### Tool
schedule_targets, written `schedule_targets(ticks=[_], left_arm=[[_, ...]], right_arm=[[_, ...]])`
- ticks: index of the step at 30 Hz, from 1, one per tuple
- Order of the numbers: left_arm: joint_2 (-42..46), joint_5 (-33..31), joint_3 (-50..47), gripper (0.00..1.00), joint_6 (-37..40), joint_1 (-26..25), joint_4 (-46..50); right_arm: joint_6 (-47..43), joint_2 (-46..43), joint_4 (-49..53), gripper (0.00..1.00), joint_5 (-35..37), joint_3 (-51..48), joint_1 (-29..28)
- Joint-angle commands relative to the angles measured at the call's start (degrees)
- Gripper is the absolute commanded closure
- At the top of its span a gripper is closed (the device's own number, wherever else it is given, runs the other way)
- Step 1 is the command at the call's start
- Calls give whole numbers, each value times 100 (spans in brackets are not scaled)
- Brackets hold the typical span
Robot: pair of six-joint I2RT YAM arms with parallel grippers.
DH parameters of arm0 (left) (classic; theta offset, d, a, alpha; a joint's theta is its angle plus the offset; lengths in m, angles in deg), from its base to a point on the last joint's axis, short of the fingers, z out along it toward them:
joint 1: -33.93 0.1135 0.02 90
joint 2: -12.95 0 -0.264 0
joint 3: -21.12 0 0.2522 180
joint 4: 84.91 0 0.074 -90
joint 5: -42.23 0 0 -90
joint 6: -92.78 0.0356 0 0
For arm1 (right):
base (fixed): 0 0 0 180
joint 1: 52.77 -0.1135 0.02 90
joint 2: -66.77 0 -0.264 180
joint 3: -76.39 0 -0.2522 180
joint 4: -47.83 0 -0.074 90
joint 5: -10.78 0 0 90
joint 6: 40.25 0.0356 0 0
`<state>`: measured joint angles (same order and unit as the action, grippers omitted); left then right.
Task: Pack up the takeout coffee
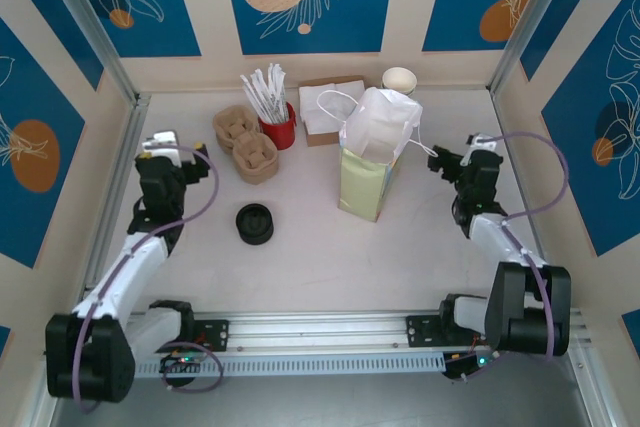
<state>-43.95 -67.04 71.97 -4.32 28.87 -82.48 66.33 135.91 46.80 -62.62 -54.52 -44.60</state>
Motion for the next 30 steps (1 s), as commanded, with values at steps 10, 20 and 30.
schedule_targets(ticks=[10,20,30], left_arm=[[167,192,2018,0,-1840,-48,3490],[12,1001,2445,0,-1800,-45,4246],[15,941,2697,0,-1553,-57,4856]], right_arm=[[2273,1567,4564,5,-1705,4353,295],[2060,3664,5823,37,-1839,7691,-213],[2051,5287,6539,59,-1705,9597,-434]])
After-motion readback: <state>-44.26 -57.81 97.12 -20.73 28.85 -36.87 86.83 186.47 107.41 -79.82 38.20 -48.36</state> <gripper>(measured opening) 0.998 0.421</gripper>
